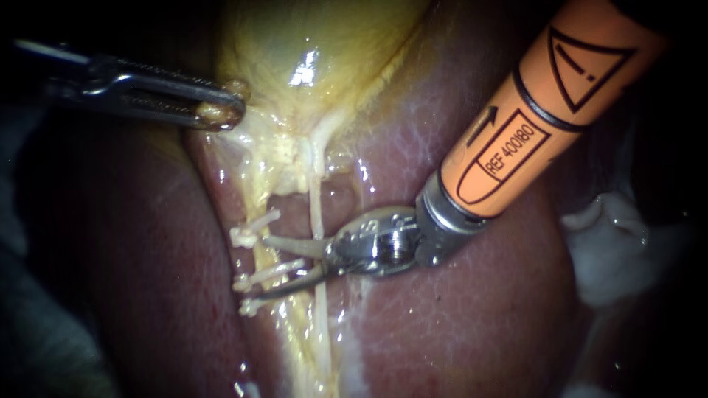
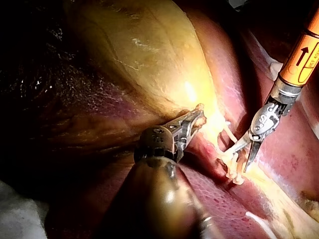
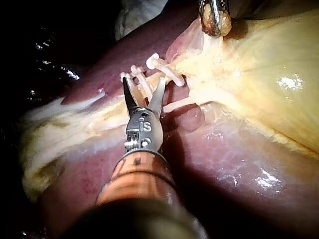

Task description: Go to the cutting position left tube

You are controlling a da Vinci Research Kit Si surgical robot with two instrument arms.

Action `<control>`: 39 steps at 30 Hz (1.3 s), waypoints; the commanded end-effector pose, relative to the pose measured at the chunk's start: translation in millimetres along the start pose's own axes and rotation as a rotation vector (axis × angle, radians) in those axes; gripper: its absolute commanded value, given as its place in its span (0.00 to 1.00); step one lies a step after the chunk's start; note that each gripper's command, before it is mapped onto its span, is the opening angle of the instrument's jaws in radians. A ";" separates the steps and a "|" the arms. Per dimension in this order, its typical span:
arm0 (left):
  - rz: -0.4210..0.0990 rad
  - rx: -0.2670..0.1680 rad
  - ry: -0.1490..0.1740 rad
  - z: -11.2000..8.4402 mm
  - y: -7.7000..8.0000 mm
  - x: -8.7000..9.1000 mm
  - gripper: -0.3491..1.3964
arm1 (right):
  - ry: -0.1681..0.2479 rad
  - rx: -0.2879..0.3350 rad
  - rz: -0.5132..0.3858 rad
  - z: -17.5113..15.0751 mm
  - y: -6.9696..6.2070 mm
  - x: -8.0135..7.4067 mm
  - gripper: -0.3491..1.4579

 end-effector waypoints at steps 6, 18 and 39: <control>0.000 0.002 0.001 0.0 0.0 0.0 0.00 | 0.000 0.001 -0.001 0.0 0.0 0.0 0.86; 0.000 0.002 0.001 -0.1 0.0 0.0 0.00 | -0.004 0.015 0.001 -0.4 -0.2 -0.3 0.86; 0.000 0.002 0.001 -0.1 0.0 0.0 0.00 | 0.023 0.092 0.006 -2.7 -0.7 -1.3 0.86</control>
